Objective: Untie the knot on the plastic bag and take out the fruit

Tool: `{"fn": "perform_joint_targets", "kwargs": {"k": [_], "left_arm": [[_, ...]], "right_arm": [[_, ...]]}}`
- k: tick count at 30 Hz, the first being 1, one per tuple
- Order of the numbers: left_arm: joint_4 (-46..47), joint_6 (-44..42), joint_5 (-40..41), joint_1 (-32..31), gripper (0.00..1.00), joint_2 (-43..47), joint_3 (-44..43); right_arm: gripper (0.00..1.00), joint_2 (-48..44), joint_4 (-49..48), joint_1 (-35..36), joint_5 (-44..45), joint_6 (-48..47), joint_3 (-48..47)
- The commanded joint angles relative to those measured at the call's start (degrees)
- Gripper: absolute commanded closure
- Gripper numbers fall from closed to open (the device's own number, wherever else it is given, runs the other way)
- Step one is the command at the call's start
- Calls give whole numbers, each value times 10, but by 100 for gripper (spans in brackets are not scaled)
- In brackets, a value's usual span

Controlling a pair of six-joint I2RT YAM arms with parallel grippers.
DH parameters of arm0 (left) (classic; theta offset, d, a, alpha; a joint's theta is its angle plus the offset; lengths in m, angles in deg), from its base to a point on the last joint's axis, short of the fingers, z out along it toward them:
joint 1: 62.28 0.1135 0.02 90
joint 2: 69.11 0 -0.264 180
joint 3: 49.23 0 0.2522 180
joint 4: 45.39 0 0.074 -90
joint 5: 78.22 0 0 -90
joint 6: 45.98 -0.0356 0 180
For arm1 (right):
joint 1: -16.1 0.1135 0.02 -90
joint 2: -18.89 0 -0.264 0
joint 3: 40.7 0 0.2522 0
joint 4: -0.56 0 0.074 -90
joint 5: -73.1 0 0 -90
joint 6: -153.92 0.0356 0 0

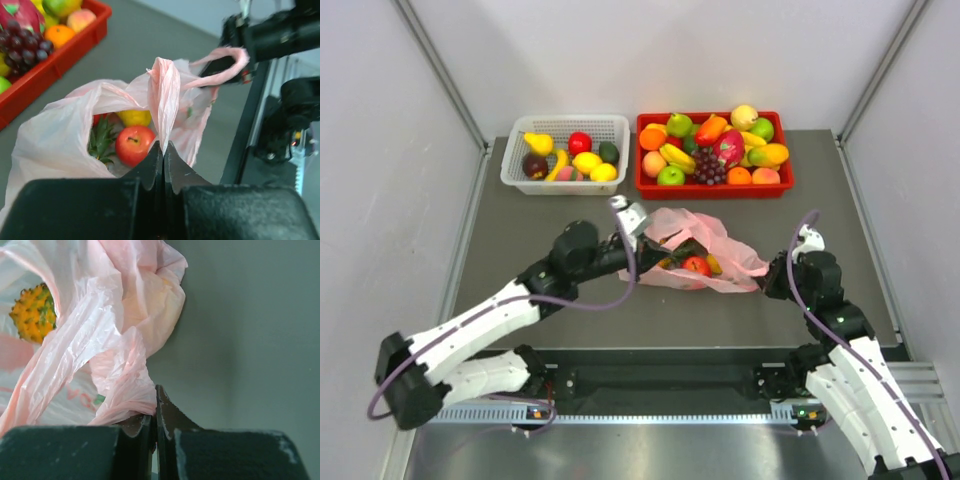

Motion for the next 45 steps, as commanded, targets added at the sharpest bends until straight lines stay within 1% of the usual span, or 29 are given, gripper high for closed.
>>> {"fn": "perform_joint_targets", "kwargs": {"k": [1, 2, 3, 4, 5, 8, 9, 10, 11, 13, 14, 16, 17, 18, 19, 21, 22, 24, 25, 27, 28, 30, 33, 36, 37, 38, 40, 41, 45], "left_arm": [[131, 77, 40, -20, 100, 79, 93], [144, 88, 47, -24, 100, 103, 143], [157, 101, 54, -26, 100, 152, 170], [191, 126, 61, -27, 100, 178, 197], [200, 138, 67, -28, 100, 201, 247], [205, 168, 96, -32, 100, 308, 333], [205, 183, 102, -32, 100, 326, 354], [204, 191, 114, -32, 100, 346, 391], [206, 199, 118, -32, 100, 366, 408], [208, 221, 124, -32, 100, 417, 449], [208, 226, 129, -33, 100, 431, 459], [198, 235, 132, -33, 100, 462, 477], [194, 237, 134, -33, 100, 469, 482], [180, 240, 136, -34, 100, 479, 485], [175, 241, 136, -33, 100, 485, 492], [166, 247, 140, -33, 100, 501, 499], [164, 250, 142, -33, 100, 507, 506], [162, 255, 144, -33, 100, 517, 507], [161, 256, 146, -34, 100, 518, 526], [160, 257, 147, -33, 100, 518, 527], [161, 257, 148, -33, 100, 518, 528], [161, 255, 150, -34, 100, 517, 527], [161, 254, 156, -33, 100, 515, 523], [162, 252, 158, -33, 100, 513, 517], [162, 252, 159, -33, 100, 512, 515], [164, 252, 160, -33, 100, 510, 514], [165, 253, 160, -33, 100, 509, 515], [165, 254, 163, -34, 100, 510, 515], [165, 251, 164, -34, 100, 509, 515]], "right_arm": [[100, 1, -29, -5, 9, 19, 4], [100, 0, -28, -5, 15, 20, 6], [100, -2, -26, -5, 14, 20, 7], [100, -1, -21, -5, 14, 21, 7], [100, -2, -17, -5, 12, 23, 6], [99, -8, 0, -4, -7, 19, -3], [94, -10, 5, -4, -16, 16, -6], [86, -13, 12, -5, -39, 11, -15], [61, -15, 28, -5, -53, -2, -22], [40, -19, 57, -4, -82, -18, -56], [23, -22, 90, -4, -90, -41, -71], [11, -21, 134, -4, -99, -61, -124], [3, -24, 154, -4, -100, -77, -143], [1, -26, 186, -4, -100, -85, -162], [0, -28, 200, -3, -94, -91, -200], [0, -31, 238, -4, -81, -104, -238], [0, -32, 248, -4, -63, -109, -273], [1, -27, 255, -4, -43, -122, -302], [0, -21, 252, -4, -38, -128, -325], [0, 16, 241, -3, -48, -151, -347], [0, 34, 231, -4, -70, -162, -374], [0, 94, 220, -4, -86, -191, -399], [0, 166, 206, 17, -61, -222, -442], [0, 232, 192, 118, 50, -239, -481], [0, 251, 189, 195, 136, -249, -489], [0, 291, 191, 227, 165, -255, -497], [0, 331, 185, 278, 210, -271, -514], [0, 364, 175, 291, 219, -279, -515], [0, 433, 149, 342, 216, -330, -511]]}}
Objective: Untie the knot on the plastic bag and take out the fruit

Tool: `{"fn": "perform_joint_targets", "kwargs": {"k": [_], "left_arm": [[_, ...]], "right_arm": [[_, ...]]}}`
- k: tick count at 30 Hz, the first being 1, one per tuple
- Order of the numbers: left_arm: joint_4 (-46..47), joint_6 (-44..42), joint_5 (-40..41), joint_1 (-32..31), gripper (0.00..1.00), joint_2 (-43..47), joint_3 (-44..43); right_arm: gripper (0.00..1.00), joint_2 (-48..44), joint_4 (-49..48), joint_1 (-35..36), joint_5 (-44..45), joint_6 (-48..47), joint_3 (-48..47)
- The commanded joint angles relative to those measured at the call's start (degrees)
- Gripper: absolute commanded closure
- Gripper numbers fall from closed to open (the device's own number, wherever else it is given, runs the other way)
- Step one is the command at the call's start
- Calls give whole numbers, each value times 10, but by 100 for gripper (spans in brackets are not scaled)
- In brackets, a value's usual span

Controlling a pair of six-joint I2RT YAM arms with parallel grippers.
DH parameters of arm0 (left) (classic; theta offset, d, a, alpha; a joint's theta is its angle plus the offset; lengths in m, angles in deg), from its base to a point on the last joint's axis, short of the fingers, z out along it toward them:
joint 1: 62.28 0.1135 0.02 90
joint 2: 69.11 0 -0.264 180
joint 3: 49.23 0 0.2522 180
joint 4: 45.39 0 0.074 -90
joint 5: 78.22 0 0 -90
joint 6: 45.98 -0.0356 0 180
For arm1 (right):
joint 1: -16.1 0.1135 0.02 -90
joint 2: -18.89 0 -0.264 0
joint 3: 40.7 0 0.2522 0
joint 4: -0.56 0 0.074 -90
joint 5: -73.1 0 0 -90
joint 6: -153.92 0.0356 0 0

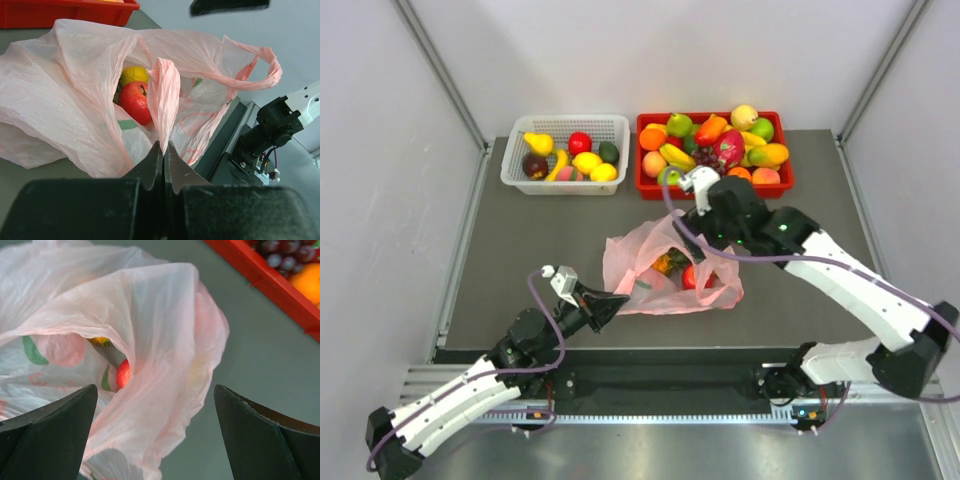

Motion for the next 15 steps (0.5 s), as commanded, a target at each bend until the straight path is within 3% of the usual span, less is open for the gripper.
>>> {"fn": "perform_joint_targets", "kwargs": {"k": [1, 10, 15], "left_arm": [[15, 2, 5, -2, 100, -2, 18], [18, -1, 14, -2, 100, 4, 14], [14, -2, 15, -2, 100, 13, 12]], "right_arm": [[0, 51, -36, 39, 50, -65, -20], [0, 142, -81, 69, 27, -81, -8], [11, 186, -108, 63, 58, -63, -9]]}}
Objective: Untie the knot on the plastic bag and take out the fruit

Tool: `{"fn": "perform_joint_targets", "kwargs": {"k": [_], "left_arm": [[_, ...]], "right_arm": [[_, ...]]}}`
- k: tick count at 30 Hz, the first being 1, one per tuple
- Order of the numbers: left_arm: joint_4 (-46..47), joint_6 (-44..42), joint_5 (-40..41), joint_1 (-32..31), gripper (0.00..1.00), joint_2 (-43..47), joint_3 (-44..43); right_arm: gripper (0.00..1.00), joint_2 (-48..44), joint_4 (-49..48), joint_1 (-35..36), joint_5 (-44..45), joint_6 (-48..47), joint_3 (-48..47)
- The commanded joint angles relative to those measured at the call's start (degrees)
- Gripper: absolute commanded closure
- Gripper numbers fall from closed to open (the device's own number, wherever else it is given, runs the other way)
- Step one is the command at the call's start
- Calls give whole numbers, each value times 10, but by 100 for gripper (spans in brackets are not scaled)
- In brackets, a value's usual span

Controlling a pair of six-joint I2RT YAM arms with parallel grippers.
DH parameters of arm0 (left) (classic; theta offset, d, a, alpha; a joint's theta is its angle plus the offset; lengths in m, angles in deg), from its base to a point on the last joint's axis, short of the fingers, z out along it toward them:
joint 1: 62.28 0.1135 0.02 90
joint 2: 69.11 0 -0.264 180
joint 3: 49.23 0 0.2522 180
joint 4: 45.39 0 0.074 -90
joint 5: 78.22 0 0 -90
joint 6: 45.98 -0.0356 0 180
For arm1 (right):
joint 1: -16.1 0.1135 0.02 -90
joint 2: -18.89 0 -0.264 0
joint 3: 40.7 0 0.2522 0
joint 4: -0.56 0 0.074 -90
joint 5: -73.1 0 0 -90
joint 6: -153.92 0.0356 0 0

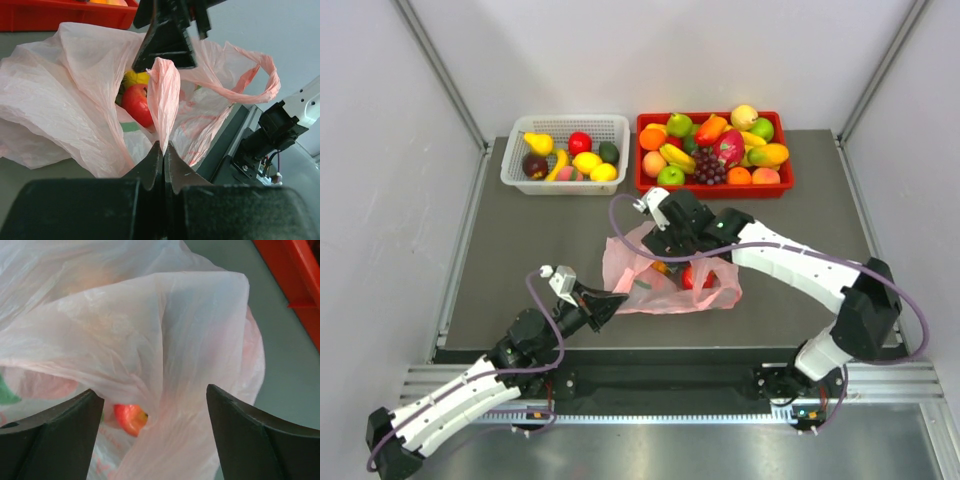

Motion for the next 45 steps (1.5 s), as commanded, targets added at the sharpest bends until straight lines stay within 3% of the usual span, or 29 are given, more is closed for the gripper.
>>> {"fn": "perform_joint_targets", "kwargs": {"k": [1, 3, 4, 6, 10, 17, 22, 28, 38, 45], "left_arm": [[13, -2, 23, -2, 100, 11, 12], [11, -2, 26, -2, 100, 15, 13], [8, -2, 32, -2, 100, 17, 13], [6, -2, 37, -2, 100, 22, 16], [-14, -17, 69, -2, 100, 22, 16], [63, -74, 157, -1, 100, -16, 28], [191, -124, 183, -1, 100, -146, 12], [298, -170, 184, 8, 100, -343, -83], [452, -127, 142, 98, 100, -588, -149], [504, -83, 135, 122, 100, -678, -215]], "right_arm": [[20, 30, -54, -1, 26, 9, -10], [38, 42, -63, -18, 34, 24, -16], [60, 53, -70, -22, 45, 30, -17], [70, 57, -92, -41, 61, 42, -16], [100, 37, -107, -73, 100, 56, -22], [100, -82, -136, -94, 150, 71, -25], [100, -117, -121, -116, 135, 64, -70], [100, -111, -101, -138, 140, 31, -156], [100, -105, -152, -171, 135, -30, -203], [100, -54, -179, -222, 133, -65, -287]]}}
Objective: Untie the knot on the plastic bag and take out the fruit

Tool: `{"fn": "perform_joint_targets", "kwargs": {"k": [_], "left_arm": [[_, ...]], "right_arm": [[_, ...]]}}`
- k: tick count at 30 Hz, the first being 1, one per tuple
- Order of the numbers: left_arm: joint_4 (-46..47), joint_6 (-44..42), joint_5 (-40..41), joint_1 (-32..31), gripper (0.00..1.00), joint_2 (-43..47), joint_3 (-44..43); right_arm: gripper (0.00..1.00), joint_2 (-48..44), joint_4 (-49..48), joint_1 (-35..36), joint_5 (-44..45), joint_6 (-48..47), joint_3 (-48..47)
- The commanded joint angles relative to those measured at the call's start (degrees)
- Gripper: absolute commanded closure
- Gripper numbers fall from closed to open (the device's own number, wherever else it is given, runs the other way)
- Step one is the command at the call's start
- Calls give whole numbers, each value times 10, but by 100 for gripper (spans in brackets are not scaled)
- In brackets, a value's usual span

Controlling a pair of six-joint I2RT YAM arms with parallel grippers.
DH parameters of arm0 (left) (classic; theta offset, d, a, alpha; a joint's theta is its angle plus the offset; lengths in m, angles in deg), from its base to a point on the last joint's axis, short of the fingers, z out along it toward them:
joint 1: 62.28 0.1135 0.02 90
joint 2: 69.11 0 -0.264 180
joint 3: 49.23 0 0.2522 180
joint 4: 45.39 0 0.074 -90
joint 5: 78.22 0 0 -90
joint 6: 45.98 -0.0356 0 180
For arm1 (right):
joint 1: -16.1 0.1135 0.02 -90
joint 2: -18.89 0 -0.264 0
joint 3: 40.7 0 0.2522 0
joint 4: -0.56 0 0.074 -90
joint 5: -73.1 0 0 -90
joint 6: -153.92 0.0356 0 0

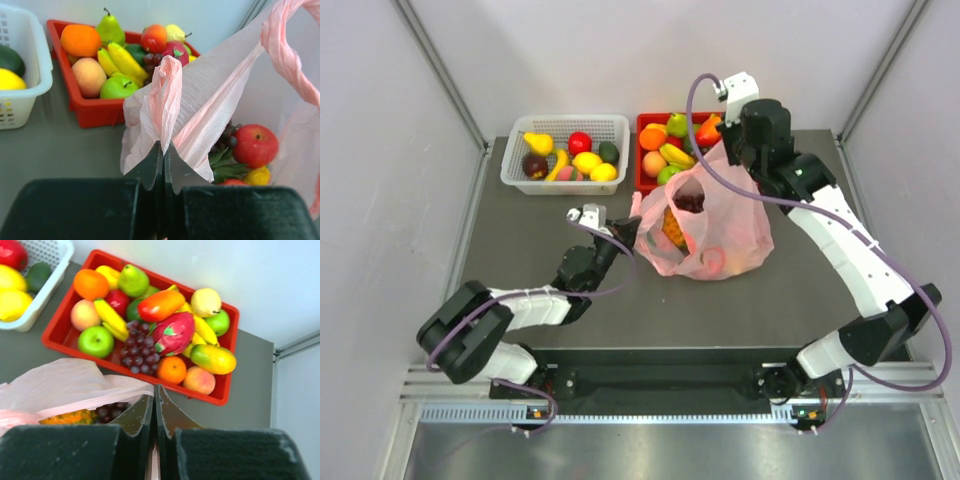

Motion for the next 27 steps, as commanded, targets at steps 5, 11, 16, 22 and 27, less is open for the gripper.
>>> {"fn": "perform_joint_targets", "kwargs": {"k": [5, 11, 16, 22, 27], "left_arm": [[38, 46, 7, 11, 100, -73, -25], [161, 94, -28, 7, 100, -120, 65], [115, 75, 4, -56, 100, -47, 110], [-102, 48, 73, -141, 69, 135, 121], [-276, 45, 93, -176, 1, 312, 120]], "right_arm": [[100, -41, -123, -30, -18, -22, -12], [100, -158, -138, 16, -95, 13, 194], [100, -238, -122, 47, -124, 45, 286], [100, -294, -107, 51, -157, 57, 359], [100, -292, -91, 51, -180, 60, 381]]}}
